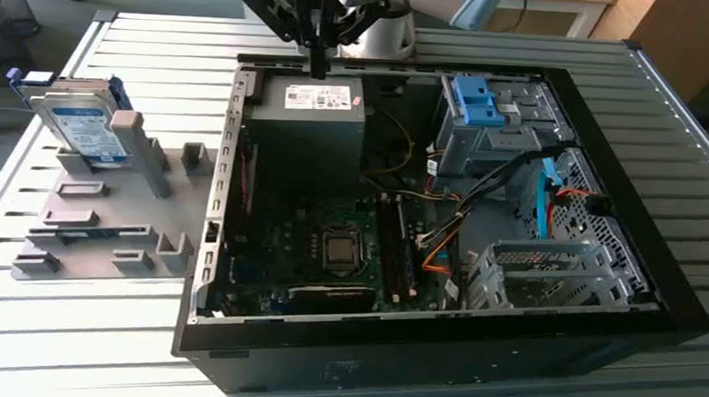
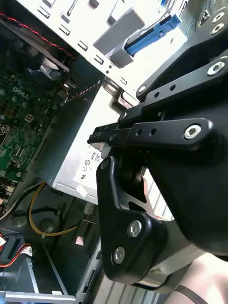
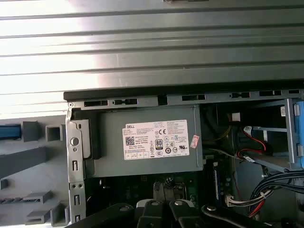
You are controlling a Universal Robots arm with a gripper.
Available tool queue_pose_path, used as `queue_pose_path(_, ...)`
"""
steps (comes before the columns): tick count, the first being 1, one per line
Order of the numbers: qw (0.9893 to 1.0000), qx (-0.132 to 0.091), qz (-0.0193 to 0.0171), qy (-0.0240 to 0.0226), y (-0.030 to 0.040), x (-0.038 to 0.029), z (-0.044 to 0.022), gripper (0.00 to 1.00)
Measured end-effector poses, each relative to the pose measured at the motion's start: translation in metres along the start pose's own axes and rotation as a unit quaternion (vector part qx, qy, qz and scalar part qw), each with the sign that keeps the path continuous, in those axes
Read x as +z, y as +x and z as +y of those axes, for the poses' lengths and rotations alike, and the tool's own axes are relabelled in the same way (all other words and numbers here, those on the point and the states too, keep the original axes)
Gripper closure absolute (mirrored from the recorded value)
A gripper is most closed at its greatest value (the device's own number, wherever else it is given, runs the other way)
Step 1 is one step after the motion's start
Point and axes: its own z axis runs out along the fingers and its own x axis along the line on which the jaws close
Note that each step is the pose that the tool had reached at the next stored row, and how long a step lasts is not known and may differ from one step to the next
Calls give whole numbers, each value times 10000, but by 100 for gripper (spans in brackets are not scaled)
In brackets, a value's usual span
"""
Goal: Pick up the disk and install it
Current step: 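Reach for the disk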
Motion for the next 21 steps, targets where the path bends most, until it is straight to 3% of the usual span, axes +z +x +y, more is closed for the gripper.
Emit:
queue_pose_path(11, 10000, 0, 0, 0, 5, 0, 0, 89)
queue_pose_path(21, 10000, 0, 0, 0, 115, -3, -9, 89)
